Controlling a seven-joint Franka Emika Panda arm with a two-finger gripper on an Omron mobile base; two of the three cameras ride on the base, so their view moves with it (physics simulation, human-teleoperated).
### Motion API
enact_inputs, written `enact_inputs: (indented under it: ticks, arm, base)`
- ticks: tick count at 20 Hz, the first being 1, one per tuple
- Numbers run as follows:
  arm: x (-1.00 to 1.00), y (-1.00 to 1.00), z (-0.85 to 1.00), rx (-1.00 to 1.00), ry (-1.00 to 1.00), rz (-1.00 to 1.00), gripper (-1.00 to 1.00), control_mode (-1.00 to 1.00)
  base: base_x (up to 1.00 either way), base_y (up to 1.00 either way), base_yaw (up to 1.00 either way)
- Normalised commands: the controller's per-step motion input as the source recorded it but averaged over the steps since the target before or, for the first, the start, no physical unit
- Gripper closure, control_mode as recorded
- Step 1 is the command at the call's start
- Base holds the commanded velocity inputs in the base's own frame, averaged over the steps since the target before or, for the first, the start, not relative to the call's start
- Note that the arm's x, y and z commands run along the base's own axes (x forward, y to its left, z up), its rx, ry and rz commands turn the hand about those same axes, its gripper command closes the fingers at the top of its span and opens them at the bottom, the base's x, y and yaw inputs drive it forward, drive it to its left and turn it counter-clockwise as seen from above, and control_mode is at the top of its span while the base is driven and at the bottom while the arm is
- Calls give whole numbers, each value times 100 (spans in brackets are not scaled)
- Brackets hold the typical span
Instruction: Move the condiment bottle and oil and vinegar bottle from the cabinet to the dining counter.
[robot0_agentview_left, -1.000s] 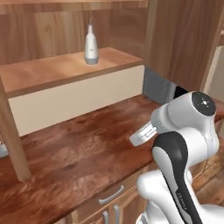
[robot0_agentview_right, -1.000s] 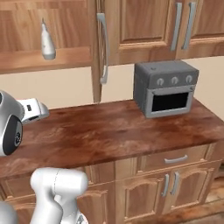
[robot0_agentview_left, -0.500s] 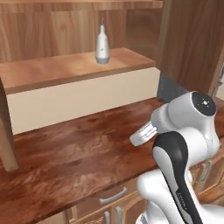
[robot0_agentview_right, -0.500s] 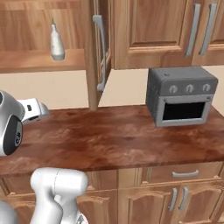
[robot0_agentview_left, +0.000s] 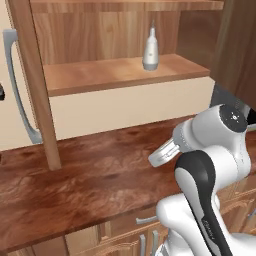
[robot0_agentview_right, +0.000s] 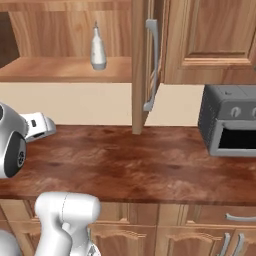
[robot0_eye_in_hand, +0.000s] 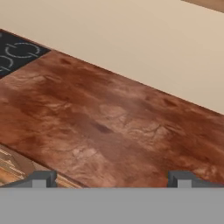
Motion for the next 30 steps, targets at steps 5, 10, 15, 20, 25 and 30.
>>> enact_inputs:
  ticks: [5, 10, 15, 20, 25, 30]
  arm:
    - [0, 0, 0, 0, 0, 0, -100, 100]
    - [0, 0, 0, 0, 0, 0, -100, 100]
    - [0, 0, 0, 0, 0, 0, -100, 100]
    - [17, -4, 0, 0, 0, 0, -100, -100]
    - [11, -38, 9, 0, -6, -2, -100, -100]
    - [1, -37, 20, 0, -15, -9, -100, -100]
  base:
    - [51, 41, 25]
    - [80, 1, 8]
    - [77, 0, 0]
    - [42, -1, 0]
    - [0, 0, 0]
    - [0, 0, 0]
